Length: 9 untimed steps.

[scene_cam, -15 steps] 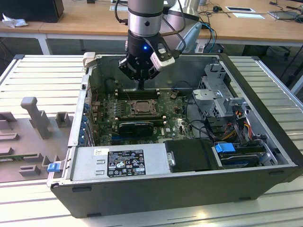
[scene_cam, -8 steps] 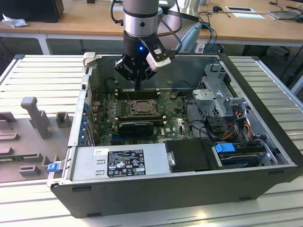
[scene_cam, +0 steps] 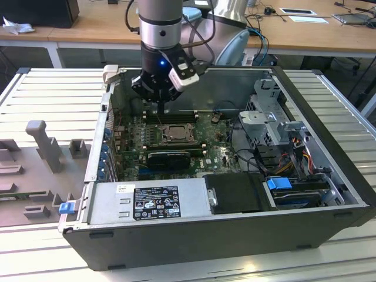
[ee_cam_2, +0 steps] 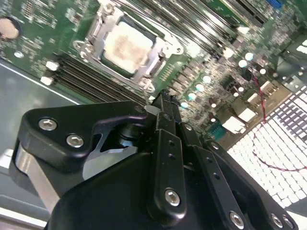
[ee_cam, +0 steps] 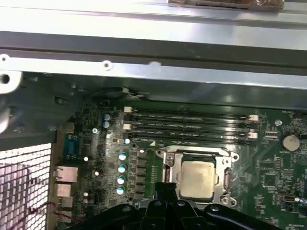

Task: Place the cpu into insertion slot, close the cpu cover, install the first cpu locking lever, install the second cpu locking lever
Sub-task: 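Install the first cpu locking lever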

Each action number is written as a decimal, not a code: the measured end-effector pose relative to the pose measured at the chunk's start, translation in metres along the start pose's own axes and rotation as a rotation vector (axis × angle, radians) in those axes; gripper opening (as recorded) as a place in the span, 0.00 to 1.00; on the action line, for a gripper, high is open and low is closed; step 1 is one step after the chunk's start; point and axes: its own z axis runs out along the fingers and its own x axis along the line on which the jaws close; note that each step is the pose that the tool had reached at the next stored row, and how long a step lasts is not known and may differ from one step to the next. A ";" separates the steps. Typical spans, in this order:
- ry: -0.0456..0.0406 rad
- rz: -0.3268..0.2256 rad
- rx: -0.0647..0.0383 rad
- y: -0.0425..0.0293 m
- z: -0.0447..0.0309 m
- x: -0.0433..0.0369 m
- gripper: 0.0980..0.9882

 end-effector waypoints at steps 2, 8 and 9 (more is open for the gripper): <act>-0.0020 -0.001 -0.001 0.0004 0.0020 0.0072 0.01; -0.0064 -0.006 -0.003 0.0022 0.0117 0.0237 0.01; -0.0063 -0.007 -0.004 0.0113 0.0155 0.0259 0.01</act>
